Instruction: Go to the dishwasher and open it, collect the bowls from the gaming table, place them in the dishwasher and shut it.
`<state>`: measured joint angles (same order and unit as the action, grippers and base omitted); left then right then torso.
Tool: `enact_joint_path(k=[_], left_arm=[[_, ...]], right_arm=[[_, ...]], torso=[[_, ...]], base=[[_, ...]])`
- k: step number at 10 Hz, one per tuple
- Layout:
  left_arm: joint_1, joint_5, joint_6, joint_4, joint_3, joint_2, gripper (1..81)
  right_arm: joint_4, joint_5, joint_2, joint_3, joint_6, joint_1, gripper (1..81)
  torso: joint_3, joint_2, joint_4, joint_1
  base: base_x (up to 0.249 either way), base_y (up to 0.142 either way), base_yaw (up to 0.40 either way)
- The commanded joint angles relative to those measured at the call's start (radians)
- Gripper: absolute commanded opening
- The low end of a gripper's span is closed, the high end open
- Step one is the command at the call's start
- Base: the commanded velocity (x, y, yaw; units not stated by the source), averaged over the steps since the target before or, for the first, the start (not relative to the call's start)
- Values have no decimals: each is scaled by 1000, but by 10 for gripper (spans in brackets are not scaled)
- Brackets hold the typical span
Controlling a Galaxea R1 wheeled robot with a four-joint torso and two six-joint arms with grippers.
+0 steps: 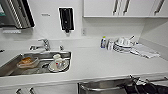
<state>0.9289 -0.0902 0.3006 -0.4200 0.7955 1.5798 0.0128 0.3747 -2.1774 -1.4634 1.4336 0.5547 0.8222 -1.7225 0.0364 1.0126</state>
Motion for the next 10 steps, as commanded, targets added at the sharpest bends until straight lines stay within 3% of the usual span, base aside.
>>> enact_joint_path(k=[1, 6, 9, 10], left_arm=[[-71, 4, 2, -11, -22, -44, 811], [-71, 4, 2, -11, -24, -49, 811], [-71, 9, 2, -11, -24, -46, 811], [-71, 10, 2, -11, -24, -47, 811]], right_arm=[[21, 222, 45, 19, -1, -58, 811], [18, 221, 37, 17, 7, -54, 811], [21, 162, 29, 12, 122, -14, 811], [21, 156, 23, 6, 130, -9, 811]], torso=[[0, 0, 0, 0], [0, 0, 0, 0], [0, 0, 0, 1], [0, 1, 0, 1]], base=[[-67, 0, 0], [-73, 0, 0], [-72, 0, 0], [-72, 0, 0]])
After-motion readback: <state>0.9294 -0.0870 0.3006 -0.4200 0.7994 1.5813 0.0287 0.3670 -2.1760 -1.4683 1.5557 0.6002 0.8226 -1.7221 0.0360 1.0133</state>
